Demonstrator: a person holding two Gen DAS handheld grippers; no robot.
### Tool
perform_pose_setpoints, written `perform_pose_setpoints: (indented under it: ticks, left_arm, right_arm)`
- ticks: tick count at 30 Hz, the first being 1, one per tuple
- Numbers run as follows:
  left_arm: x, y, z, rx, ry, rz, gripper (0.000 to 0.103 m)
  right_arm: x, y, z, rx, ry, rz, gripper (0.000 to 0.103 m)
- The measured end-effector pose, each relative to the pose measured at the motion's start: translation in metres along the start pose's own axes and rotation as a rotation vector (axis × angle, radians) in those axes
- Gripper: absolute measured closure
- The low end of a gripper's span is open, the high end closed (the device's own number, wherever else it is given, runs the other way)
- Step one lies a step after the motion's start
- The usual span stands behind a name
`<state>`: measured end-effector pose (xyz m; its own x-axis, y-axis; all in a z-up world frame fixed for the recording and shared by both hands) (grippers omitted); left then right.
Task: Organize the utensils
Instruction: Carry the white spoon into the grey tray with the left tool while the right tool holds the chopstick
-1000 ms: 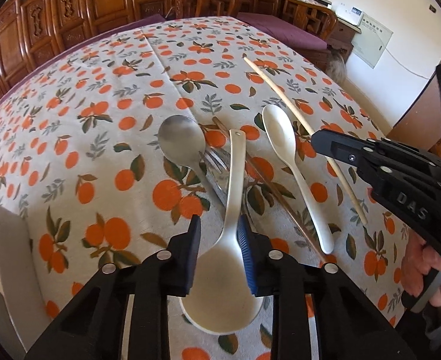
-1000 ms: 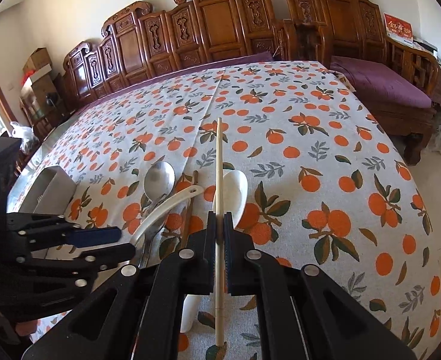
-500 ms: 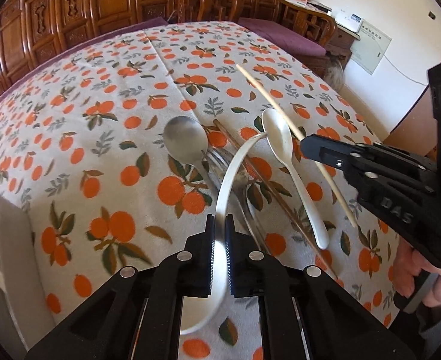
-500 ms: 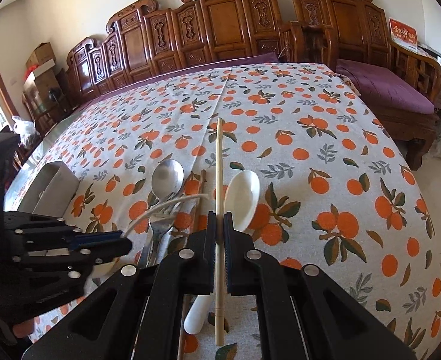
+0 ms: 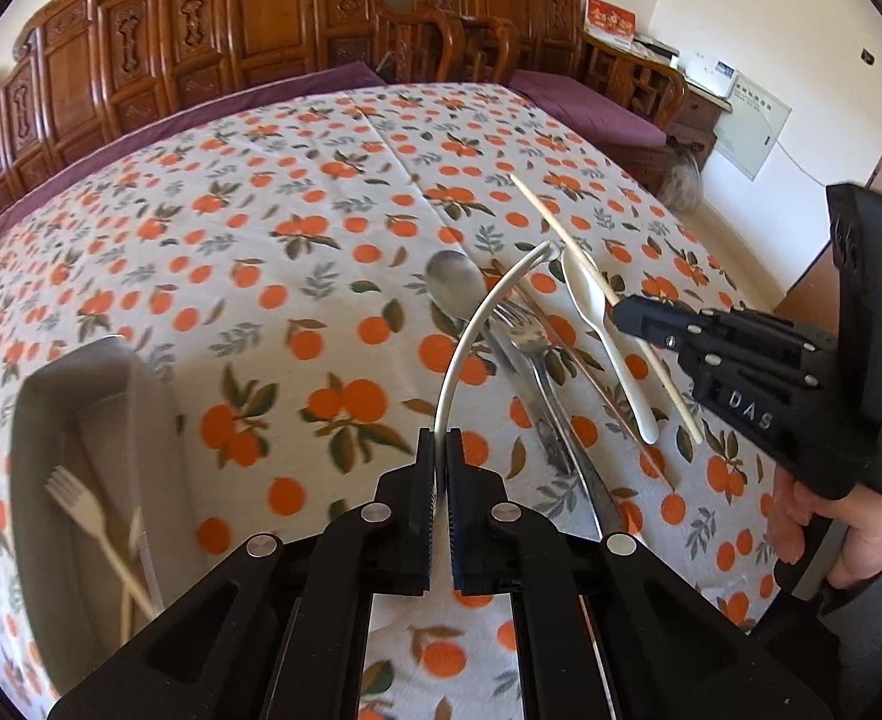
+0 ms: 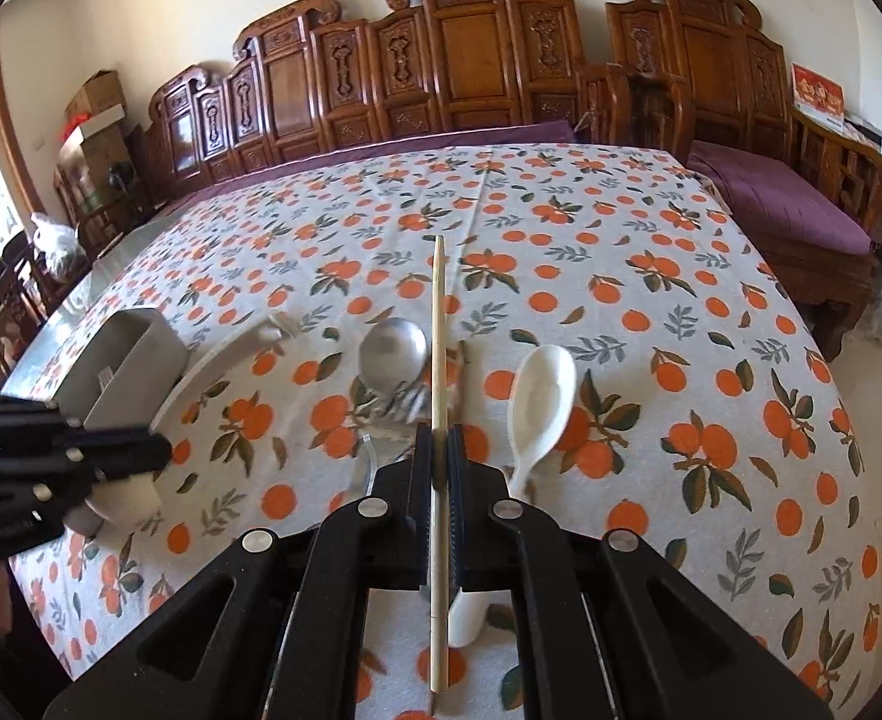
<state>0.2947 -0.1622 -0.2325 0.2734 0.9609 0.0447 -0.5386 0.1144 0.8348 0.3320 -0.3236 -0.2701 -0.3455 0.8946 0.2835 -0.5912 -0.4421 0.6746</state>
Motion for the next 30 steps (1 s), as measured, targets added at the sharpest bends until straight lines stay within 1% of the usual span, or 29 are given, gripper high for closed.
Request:
perform_pose_setpoints:
  ticks: [8, 15, 19, 22, 26, 30]
  left_arm:
    - [0.031, 0.035, -0.005, -0.033, 0.036, 0.036, 0.100]
    - [0.061, 0.055, -0.014, -0.049, 0.081, 0.071, 0.100]
    - [0.080, 0.059, -0.023, -0.045, 0.110, 0.088, 0.100]
    - [0.097, 0.056, -0.031, -0.028, 0.151, 0.091, 0.100]
    - [0.123, 0.049, -0.040, -0.009, 0.203, 0.121, 0.100]
    - [0.143, 0.039, -0.044, 0.008, 0.241, 0.150, 0.100]
  right_arm:
    - [0.032, 0.009, 0.005, -0.024, 0.030, 0.035, 0.097]
    - [0.065, 0.019, 0.013, -0.053, 0.075, 0.081, 0.097]
    - [0.087, 0.022, 0.014, -0.059, 0.099, 0.117, 0.097]
    - [0.104, 0.022, 0.012, -0.056, 0.116, 0.149, 0.097]
    - [0.123, 0.017, 0.007, -0.041, 0.159, 0.164, 0.097]
    - [0.135, 0.009, 0.001, -0.016, 0.176, 0.178, 0.097]
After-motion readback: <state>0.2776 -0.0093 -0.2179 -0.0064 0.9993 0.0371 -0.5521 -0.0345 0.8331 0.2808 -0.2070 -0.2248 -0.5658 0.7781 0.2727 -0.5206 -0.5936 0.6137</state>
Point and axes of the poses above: each gripper's, at about its wrist camera, not at the fingertips, and y roughly against the way its jaws point, x to its left, z to its top, the point moved 5 cm from there along -y, roughly the way its jaws point, and after that the axes turned 10 degrees about z, right-handed, at the moved point
